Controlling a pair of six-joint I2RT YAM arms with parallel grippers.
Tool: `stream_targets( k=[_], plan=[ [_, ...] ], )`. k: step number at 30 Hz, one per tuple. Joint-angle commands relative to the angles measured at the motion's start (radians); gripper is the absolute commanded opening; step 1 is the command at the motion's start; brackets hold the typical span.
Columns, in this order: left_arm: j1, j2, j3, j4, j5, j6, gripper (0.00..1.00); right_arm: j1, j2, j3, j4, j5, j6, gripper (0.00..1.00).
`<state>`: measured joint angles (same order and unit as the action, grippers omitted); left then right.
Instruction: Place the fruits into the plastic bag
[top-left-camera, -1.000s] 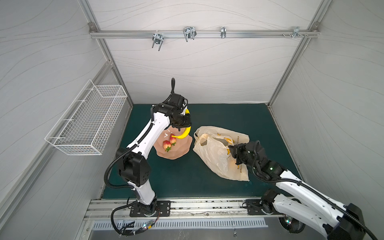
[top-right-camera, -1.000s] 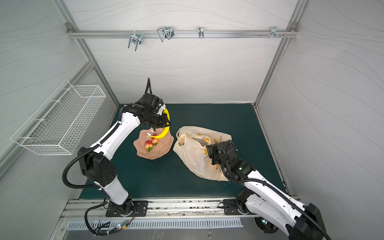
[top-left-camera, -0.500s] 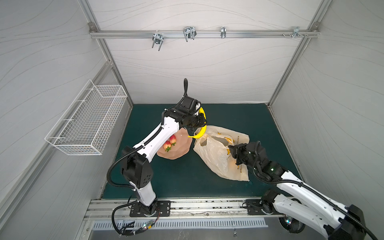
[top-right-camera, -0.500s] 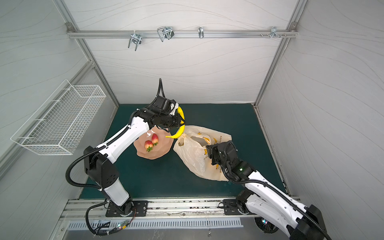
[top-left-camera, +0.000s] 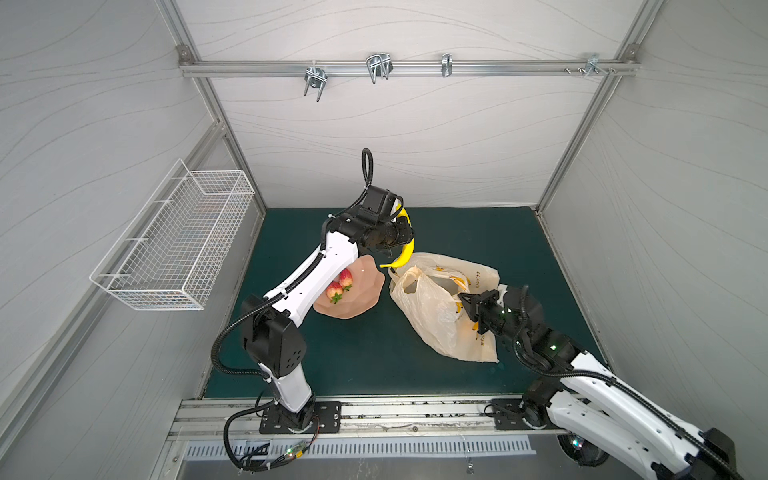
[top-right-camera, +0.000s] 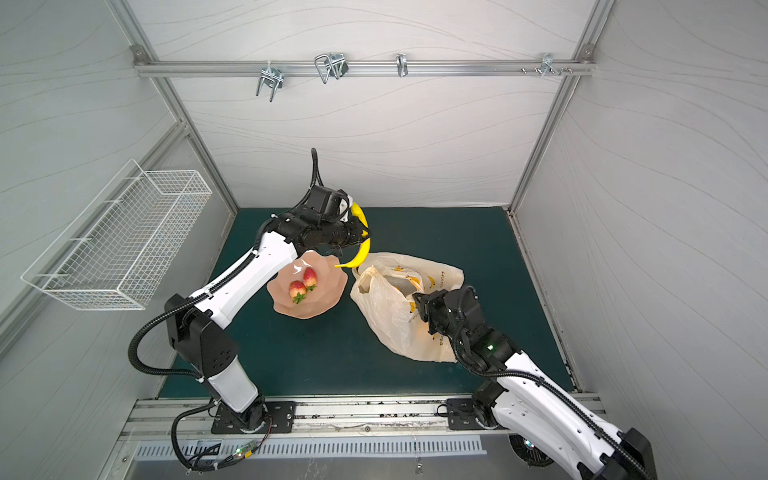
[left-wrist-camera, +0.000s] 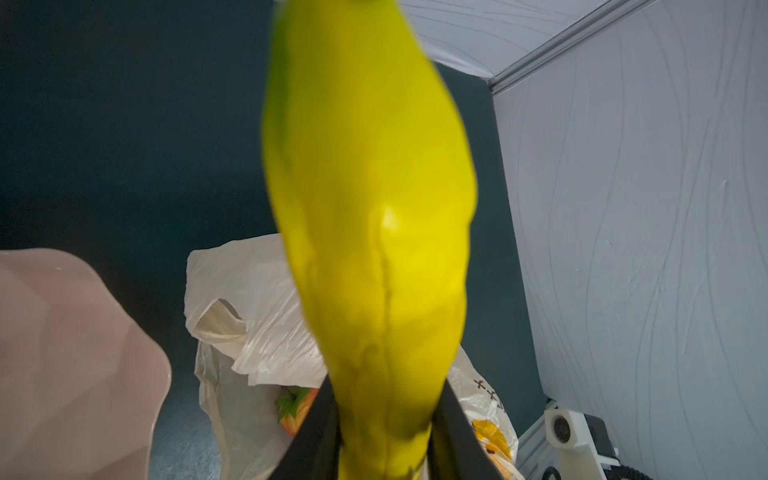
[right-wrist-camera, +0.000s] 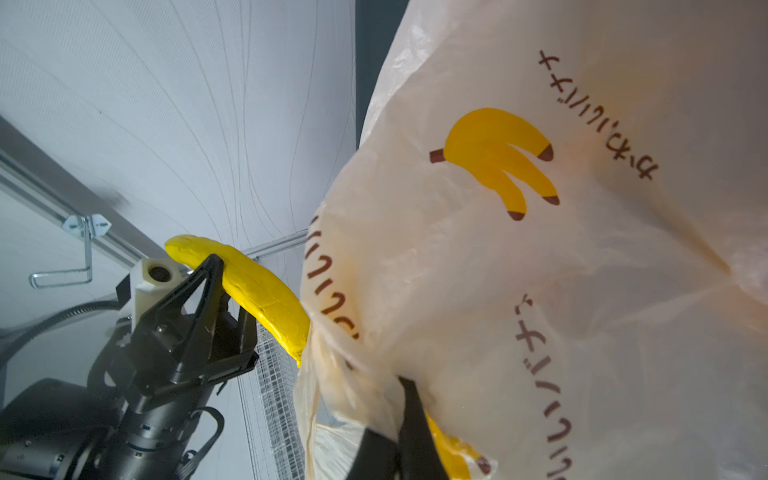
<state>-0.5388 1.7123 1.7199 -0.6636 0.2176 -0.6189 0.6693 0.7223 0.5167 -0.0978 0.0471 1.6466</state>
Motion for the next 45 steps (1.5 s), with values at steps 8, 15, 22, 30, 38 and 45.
stream_targets(
  k=[8,15,22,30,38,45],
  plan=[
    [-0.018,-0.117,-0.097,-0.027,-0.072,0.018,0.00,-0.117,0.161,0.358,-0.124,-0.326,-0.683,0.00],
    [0.011,-0.090,-0.063,-0.072,-0.155,0.008,0.00,-0.116,0.184,0.361,-0.128,-0.397,-0.767,0.00],
    [0.014,-0.054,-0.074,-0.106,-0.114,0.026,0.00,-0.117,0.148,0.300,-0.131,-0.390,-0.770,0.00],
    [-0.011,-0.088,-0.229,-0.181,-0.134,0.200,0.00,-0.116,0.127,0.298,-0.221,-0.396,-0.855,0.00],
    [0.019,-0.026,-0.161,-0.169,-0.228,0.204,0.00,-0.116,0.116,0.285,-0.260,-0.428,-0.899,0.00],
    [0.019,0.104,-0.027,-0.148,-0.148,0.256,0.00,-0.117,0.090,0.275,-0.281,-0.411,-0.896,0.00]
  ],
)
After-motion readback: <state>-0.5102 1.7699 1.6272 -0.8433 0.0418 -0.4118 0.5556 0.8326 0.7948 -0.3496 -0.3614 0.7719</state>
